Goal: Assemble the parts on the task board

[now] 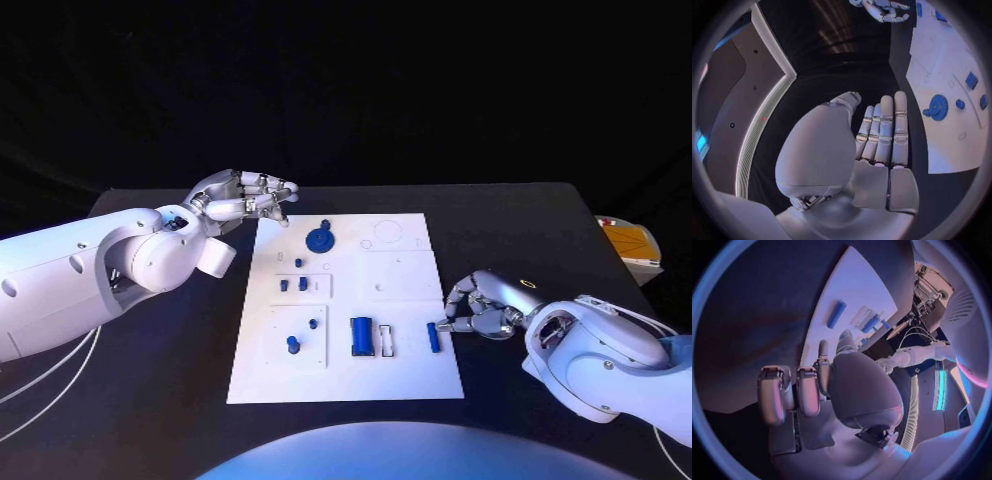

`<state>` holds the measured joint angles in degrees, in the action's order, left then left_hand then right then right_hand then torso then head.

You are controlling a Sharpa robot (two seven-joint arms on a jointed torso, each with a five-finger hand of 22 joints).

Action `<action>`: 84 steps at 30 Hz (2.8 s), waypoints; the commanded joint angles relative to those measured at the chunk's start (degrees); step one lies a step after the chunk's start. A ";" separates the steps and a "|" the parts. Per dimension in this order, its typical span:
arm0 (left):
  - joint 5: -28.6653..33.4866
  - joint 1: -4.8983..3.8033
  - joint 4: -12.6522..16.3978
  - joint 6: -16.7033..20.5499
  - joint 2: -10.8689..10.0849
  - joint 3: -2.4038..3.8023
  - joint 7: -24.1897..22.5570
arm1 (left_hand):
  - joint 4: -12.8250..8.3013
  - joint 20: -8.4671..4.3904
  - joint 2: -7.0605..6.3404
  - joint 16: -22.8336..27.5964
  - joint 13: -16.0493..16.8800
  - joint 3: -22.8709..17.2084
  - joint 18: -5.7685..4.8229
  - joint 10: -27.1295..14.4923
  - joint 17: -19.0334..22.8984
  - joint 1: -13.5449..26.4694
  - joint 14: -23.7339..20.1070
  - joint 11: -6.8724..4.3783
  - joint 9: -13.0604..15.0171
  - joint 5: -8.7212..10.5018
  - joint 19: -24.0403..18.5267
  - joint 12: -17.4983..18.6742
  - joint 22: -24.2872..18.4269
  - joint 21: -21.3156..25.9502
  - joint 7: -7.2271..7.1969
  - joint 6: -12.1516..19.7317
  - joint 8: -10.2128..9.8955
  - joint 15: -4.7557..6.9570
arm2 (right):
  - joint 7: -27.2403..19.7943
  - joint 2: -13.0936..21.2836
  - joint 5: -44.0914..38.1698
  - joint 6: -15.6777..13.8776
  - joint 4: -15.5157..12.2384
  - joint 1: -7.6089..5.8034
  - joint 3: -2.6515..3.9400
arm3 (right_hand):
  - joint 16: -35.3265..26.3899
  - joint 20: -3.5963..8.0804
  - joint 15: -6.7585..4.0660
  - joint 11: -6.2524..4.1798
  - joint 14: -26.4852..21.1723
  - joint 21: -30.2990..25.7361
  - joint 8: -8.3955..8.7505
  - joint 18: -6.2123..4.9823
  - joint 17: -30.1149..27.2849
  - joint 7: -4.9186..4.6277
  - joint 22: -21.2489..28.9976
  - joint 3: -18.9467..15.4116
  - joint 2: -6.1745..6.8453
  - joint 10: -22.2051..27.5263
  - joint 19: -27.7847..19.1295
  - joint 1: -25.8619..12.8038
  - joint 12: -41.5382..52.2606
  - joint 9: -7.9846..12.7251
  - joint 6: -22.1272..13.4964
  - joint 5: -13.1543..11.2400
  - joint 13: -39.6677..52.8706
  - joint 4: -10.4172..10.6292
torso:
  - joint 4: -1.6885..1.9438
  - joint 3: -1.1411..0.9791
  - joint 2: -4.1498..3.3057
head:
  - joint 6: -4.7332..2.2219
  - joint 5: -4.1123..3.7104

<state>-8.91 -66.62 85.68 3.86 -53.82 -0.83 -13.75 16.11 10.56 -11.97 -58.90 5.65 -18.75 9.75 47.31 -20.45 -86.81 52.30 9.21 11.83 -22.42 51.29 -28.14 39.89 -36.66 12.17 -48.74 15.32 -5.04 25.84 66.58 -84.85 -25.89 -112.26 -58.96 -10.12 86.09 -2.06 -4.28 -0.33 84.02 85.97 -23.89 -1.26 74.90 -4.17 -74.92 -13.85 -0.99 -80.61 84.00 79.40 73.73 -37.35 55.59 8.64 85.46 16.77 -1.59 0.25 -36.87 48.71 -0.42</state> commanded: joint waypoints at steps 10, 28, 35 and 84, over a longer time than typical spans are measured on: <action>0.36 0.13 -0.09 -0.80 0.27 -0.06 -0.59 | -0.18 -0.11 0.21 -0.15 -0.10 0.09 0.69 -0.47 0.06 -0.09 -0.38 -0.07 -0.08 0.04 0.39 -0.25 -0.11 0.36 0.30 0.23 0.37 -0.10 | 2.31 -1.20 -2.83 1.45 0.35 2.60 -0.11 | 0.18 -0.44 0.62 0.38 3.93 0.14 0.65 0.47 4.15 -0.18 -14.03 -0.95 0.04 0.22 4.67 -2.12 -1.88 0.41 0.28 -0.39 -10.41 0.07 | 0.26 0.00 -0.17 | 0.05 -0.12; 0.36 0.22 -0.27 -1.09 0.33 -0.09 -0.40 | -0.17 -0.11 0.23 -0.16 -0.10 0.08 0.69 -0.46 0.06 -0.10 -0.38 -0.08 -0.08 0.04 0.40 -0.27 -0.12 0.38 0.28 0.21 0.39 -0.10 | 2.61 -5.20 -3.09 1.52 3.24 4.77 -0.10 | 0.35 -0.25 0.27 -0.07 4.02 0.42 2.16 0.52 4.68 0.30 -14.10 1.19 -3.50 -0.04 4.76 3.94 -1.63 1.51 1.24 0.41 -9.98 -0.61 | 0.14 -0.06 -0.11 | 0.09 0.03; 0.36 0.24 -0.27 -1.09 0.28 -0.09 -0.37 | -0.17 -0.11 0.23 -0.16 -0.10 0.08 0.69 -0.46 0.06 -0.10 -0.38 -0.08 -0.08 0.04 0.40 -0.27 -0.12 0.38 0.28 0.21 0.39 -0.10 | 3.10 -6.13 -4.76 2.85 4.16 5.19 -0.10 | 0.43 0.21 -0.21 -0.60 4.06 0.59 3.33 0.55 5.04 0.86 -14.15 6.62 -4.72 0.03 4.81 12.50 -1.76 2.38 1.93 -5.26 -9.79 -1.99 | 0.18 -0.08 -0.14 | 0.27 0.11; 0.19 0.32 -0.14 -2.01 0.45 -0.12 0.19 | -0.27 -0.14 0.31 -0.16 -0.15 0.03 0.69 -0.53 0.11 -0.38 -0.42 -0.09 -0.12 0.02 0.49 -0.32 -0.18 0.48 0.27 0.16 0.47 -0.07 | 0.65 -11.47 6.55 -2.23 2.22 4.58 0.15 | 0.97 0.28 -0.23 -0.65 4.45 1.61 0.40 0.75 7.04 0.94 -14.40 43.81 12.31 -1.77 5.13 -17.27 -0.73 -3.01 2.95 10.09 -7.98 -2.54 | 0.20 -0.04 -0.19 | 0.24 0.04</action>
<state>-8.92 -66.28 85.38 2.97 -53.45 -0.98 -13.37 16.11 10.34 -11.96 -58.90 5.55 -18.75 9.75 47.10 -20.41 -86.81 52.30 9.00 11.80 -22.42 51.50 -28.12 39.79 -36.43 12.17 -48.74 15.54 -5.04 27.15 55.27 -79.55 -28.65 -110.16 -54.44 -9.98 86.76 -2.06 -4.10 -0.98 84.01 87.45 -23.70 -1.26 74.92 -3.12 -74.92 30.72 11.33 -82.09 84.00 62.85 72.81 -40.54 58.10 17.53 74.94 13.88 -1.38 0.23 -37.02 48.89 -0.43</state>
